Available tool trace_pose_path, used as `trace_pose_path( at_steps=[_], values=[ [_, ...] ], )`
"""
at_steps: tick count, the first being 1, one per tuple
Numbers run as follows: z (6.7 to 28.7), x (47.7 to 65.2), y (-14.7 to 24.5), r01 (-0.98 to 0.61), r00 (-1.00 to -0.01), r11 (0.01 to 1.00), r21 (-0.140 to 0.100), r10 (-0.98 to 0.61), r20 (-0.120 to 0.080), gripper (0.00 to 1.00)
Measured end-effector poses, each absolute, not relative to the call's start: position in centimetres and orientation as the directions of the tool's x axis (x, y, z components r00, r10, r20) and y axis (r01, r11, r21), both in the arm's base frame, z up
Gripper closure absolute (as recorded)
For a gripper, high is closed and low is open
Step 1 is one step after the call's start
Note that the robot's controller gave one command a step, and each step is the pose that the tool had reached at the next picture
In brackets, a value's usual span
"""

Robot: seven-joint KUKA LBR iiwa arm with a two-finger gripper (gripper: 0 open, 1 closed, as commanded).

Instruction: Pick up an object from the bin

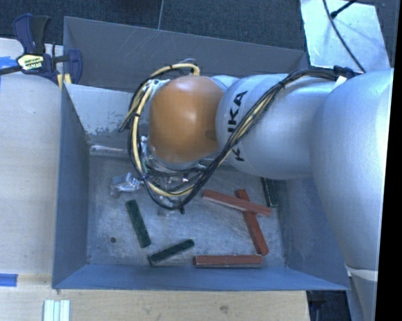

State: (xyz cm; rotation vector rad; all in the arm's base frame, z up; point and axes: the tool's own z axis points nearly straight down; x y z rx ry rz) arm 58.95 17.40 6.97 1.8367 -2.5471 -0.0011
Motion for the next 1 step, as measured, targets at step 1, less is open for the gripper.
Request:
trace_pose_path(
  at_steps=[1],
  values=[
    [6.99,57.11,18.82,-0.995,0.1,-0.1,0.003,-0.995,0.0,0.0]
  ],
)
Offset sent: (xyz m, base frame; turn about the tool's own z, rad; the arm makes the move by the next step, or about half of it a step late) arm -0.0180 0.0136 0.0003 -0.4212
